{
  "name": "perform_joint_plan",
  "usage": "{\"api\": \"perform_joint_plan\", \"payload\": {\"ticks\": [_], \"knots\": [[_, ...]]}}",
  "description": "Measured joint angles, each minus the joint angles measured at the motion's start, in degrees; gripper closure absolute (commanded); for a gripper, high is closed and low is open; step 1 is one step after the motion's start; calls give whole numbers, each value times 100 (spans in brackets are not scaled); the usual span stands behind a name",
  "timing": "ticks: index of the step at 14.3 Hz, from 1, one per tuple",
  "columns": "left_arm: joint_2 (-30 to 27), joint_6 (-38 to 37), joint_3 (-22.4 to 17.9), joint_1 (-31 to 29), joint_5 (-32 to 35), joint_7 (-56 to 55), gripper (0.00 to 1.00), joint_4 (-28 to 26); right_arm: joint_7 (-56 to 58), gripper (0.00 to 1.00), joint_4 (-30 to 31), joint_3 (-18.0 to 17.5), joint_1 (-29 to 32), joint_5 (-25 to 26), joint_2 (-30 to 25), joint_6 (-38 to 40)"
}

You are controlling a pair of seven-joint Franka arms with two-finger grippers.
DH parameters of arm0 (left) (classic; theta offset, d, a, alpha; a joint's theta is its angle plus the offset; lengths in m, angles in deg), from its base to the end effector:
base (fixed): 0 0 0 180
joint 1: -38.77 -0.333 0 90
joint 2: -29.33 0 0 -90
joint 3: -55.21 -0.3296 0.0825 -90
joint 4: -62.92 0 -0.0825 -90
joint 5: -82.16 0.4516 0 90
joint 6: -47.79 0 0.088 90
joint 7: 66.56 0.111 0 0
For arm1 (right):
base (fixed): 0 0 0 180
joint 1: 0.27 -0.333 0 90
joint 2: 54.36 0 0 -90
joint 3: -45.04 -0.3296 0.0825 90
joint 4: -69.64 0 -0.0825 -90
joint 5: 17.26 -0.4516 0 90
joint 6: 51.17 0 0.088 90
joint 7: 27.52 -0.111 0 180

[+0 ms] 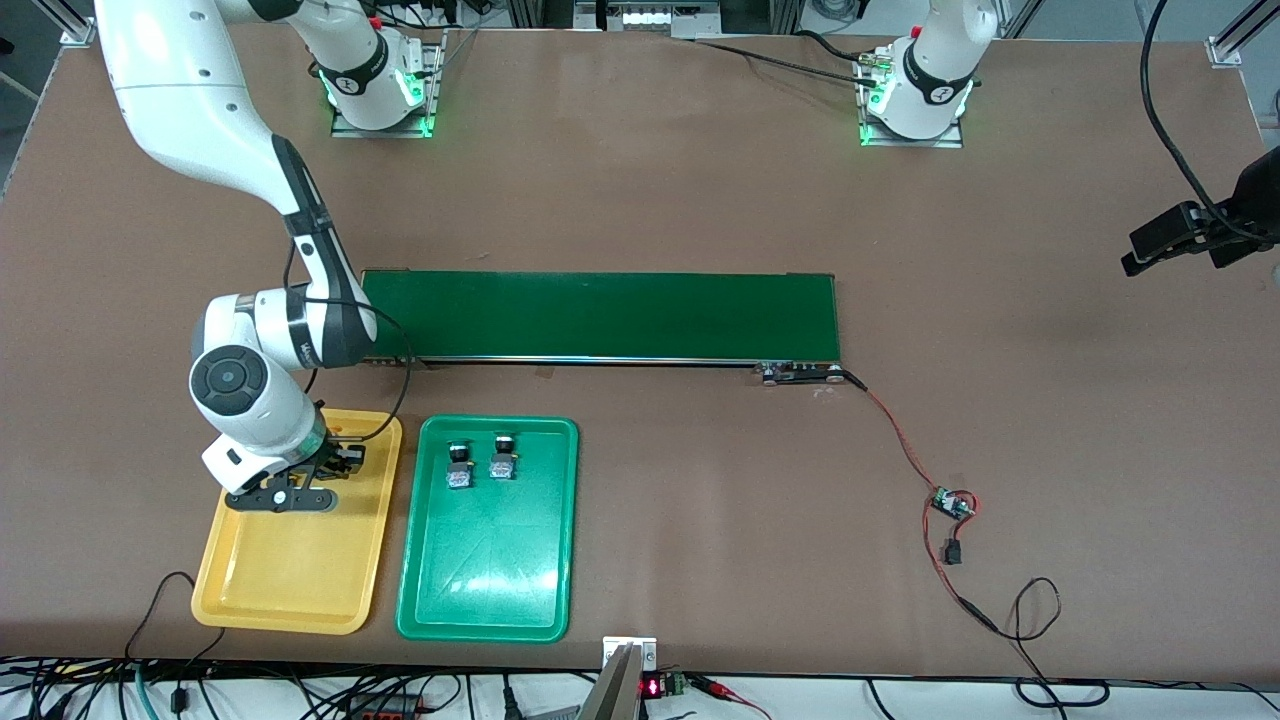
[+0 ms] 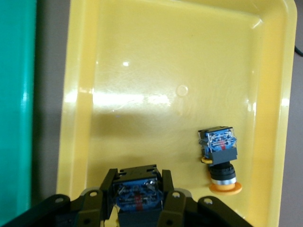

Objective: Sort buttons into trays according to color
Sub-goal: 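Lower the yellow button into the yellow tray and open the right gripper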

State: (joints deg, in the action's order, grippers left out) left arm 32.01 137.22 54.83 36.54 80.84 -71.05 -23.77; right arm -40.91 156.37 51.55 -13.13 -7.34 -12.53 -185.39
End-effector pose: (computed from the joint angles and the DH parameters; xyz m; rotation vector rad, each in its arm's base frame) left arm 0.6361 0.0263 0.6350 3.1129 0.1927 0.0011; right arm 0.7791 0.0968 0.2081 2.9509 0.0364 0.1984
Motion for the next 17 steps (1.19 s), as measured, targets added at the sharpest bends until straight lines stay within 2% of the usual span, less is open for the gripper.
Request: {"api": "perform_joint_plan", "payload": {"ticks": [4,6,7,8,10,11,12,13,14,17], "knots": [[0,0,0,0,0,0,0,-1,31,96,-17,85,-1,0,190,-332],[0,0,1,0,0,0,0,-1,48,91,-18,115,-1,0,313,-506],[0,0,2,0,0,0,0,-1,49,81,-23,117,-1,0,352,-537],[0,0,3,0,0,0,0,-1,49,80,-26,117,-1,0,375,-559],[0,0,6,0,0,0,0,-1,49,68,-27,117,-2,0,380,-573],[0,0,7,0,0,0,0,-1,49,52,-27,117,-5,0,380,-581],[0,0,9,0,0,0,0,-1,49,45,-27,117,-16,0,380,-597],[0,0,11,0,0,0,0,-1,49,45,-29,117,-29,-1,380,-609],[0,0,12,0,0,0,0,-1,49,39,-31,117,-40,-1,380,-612],[0,0,14,0,0,0,0,-1,49,13,-32,117,-56,-1,380,-612]]}}
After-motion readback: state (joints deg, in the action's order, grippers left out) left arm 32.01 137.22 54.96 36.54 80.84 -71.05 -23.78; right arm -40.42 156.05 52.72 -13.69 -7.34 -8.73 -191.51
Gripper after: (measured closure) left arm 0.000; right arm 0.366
